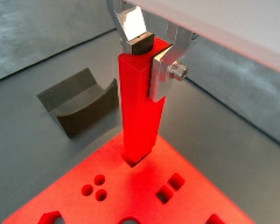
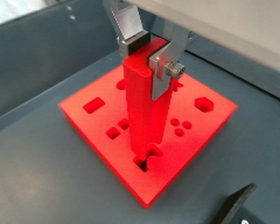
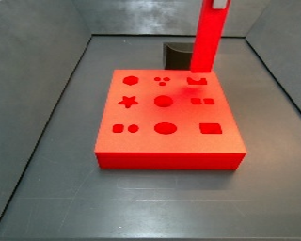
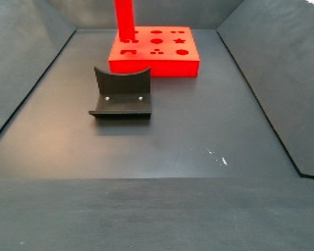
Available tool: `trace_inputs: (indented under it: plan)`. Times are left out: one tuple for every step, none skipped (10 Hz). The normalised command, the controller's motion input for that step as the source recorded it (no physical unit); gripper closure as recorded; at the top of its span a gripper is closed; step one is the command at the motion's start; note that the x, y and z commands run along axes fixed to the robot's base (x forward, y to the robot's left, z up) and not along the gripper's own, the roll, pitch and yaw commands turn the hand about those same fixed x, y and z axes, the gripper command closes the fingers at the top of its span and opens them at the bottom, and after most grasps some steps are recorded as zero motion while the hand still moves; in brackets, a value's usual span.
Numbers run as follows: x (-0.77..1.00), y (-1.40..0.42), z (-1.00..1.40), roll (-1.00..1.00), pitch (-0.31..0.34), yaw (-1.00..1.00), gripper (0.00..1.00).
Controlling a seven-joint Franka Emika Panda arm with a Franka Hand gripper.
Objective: Insert the arch object.
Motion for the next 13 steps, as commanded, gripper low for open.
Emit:
trace_inputs:
  plan:
    - [0.12,-0.02,-0.28,0.15,0.27,-0.54,1.0]
    - [0.14,-0.09,-0.15,0.08,0.293,-0.35,1.0]
    - [0.08,-0.06,-0.13,0.01,0.166,-0.13,1.0]
    - [0.02,0.0,-0.07,0.03,0.064,0.0,1.0]
    - [0.0,0.04,0.0,0.0,0.0,0.0,1.0]
    - [0.0,0.1,-0.07,0.0,0.0,0.02,1.0]
    - [0.0,0.11,-0.09,0.0,0.0,0.11,1.0]
    - [0.0,0.06,-0.13,0.0,0.004,0.1,1.0]
    - [0.0,0.0,-0.15,0.0,0.0,0.09,1.0]
    - [0.01,0.0,-0.18,0.0,0.0,0.09,1.0]
    - [0.06,0.0,-0.21,0.0,0.001,0.1,1.0]
    - [0.11,0.0,-0.23,0.01,0.013,0.12,1.0]
    - [0.15,0.0,-0.27,0.04,0.036,0.16,1.0]
